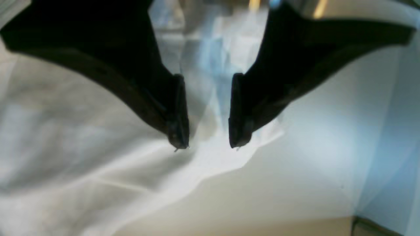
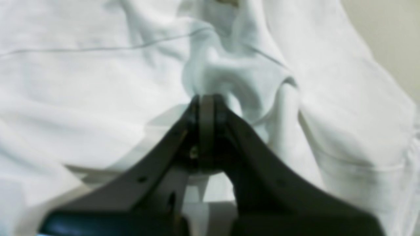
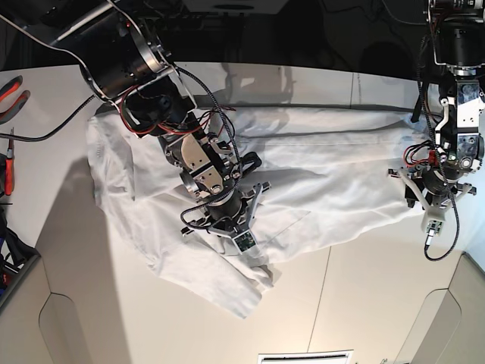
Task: Layout the t-shirt on the table in an organized manner, then fold the t-shirt properly
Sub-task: 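Drag the pinched fabric with the right gripper toward the shirt's lower edge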
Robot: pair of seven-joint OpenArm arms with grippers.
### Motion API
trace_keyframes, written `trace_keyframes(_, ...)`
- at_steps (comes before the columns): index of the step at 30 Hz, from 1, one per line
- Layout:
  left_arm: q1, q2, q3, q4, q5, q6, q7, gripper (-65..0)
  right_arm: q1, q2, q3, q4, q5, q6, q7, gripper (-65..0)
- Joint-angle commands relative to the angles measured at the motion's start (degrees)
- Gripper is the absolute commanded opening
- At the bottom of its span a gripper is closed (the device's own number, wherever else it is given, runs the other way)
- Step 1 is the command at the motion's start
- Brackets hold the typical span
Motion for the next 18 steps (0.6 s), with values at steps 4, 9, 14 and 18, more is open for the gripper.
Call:
trace_keyframes(4, -0.94, -1.07, -0.33, 0.90, -2.54, 0.39, -1.31, -47.2, 1.07, -0.02, 0.13, 0.37, -0.13, -0.68, -1.25, -65.0)
trace_keyframes(9, -0.94, -0.74, -0.33, 0.72, -4.79, -2.38, -2.54, -47.8, 1.05, -0.04, 0.17, 0.37, -0.13, -0.72, -1.27, -65.0)
trace_keyframes(14, -1.36, -0.76, -0.33, -2.14, -5.11, -2.36, -4.48, -47.9, 1.07, -0.04, 1.99, 0.37, -0.13, -0.70, -1.25, -65.0)
trace_keyframes(18, -3.37, -0.79, -0.33, -9.22, -5.03, -2.34, -4.68, -53.2, 1.07, -0.02, 4.59, 0.37, -0.13, -0.72, -1.25, -65.0)
